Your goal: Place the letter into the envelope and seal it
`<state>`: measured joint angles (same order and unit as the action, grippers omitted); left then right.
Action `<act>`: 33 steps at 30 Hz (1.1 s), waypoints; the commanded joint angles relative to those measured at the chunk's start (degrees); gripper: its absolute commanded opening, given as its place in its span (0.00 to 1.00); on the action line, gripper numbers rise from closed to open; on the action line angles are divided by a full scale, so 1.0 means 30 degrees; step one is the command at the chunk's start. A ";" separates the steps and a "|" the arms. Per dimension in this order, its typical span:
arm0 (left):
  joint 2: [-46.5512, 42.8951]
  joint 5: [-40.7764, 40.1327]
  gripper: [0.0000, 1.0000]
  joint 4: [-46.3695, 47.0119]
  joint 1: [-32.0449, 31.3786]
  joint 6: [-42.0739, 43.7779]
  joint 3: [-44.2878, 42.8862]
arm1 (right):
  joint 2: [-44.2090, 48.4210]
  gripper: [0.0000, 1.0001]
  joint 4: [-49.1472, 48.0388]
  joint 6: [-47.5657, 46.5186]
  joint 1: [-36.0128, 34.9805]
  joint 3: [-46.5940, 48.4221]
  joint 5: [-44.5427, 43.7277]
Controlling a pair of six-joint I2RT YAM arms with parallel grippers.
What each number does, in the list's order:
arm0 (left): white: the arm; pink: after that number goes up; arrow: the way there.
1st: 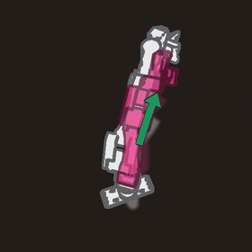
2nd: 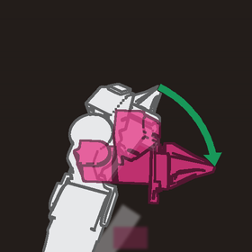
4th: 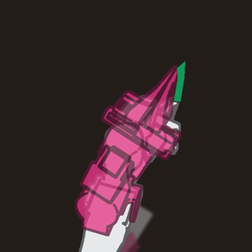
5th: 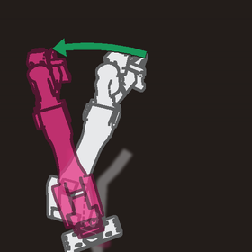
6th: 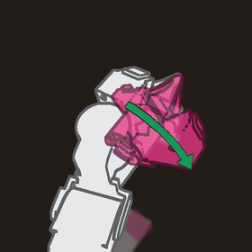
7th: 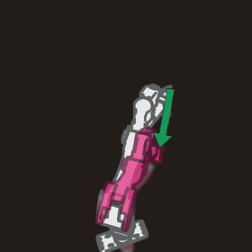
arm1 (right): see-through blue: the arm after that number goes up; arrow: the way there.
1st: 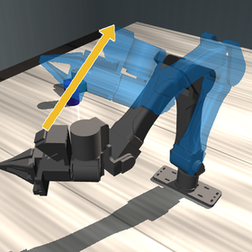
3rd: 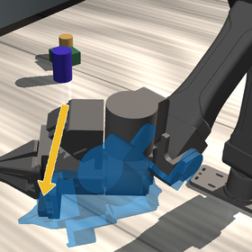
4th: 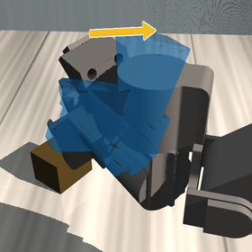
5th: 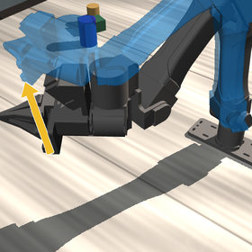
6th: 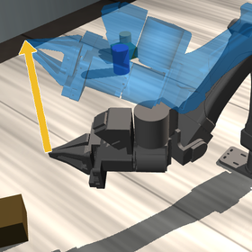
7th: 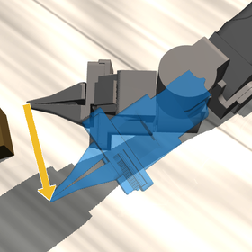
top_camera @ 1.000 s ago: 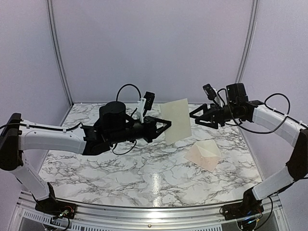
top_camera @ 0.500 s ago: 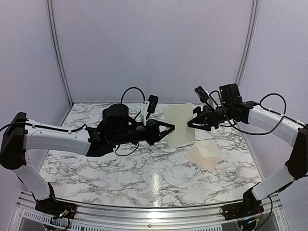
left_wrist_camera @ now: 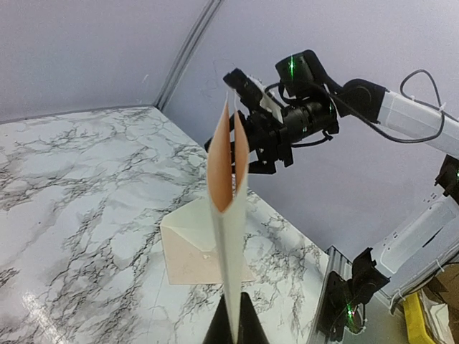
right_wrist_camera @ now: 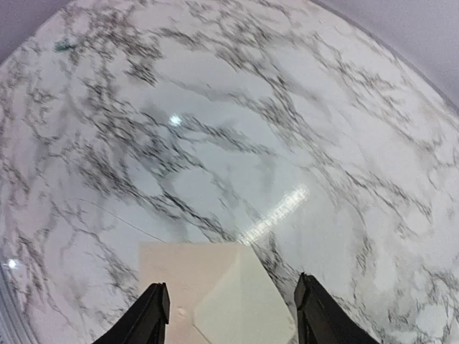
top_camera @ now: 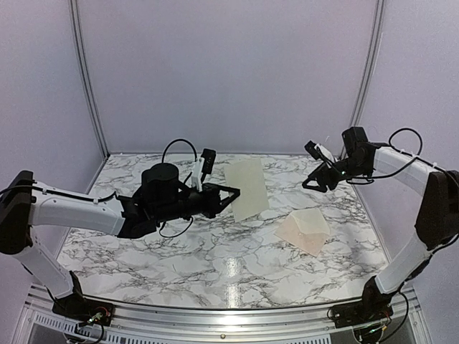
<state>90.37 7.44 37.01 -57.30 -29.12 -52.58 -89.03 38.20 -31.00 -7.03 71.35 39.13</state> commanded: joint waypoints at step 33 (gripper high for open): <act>-0.3193 -0.0913 0.00 -0.0172 0.0584 0.0062 0.1991 | -0.5864 0.00 0.4634 -0.1671 0.1285 0.0153 -0.3214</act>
<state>83.20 4.51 36.95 -55.77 -29.61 -47.37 -105.73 49.56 -35.57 -3.46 69.60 24.05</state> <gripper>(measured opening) 0.003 0.018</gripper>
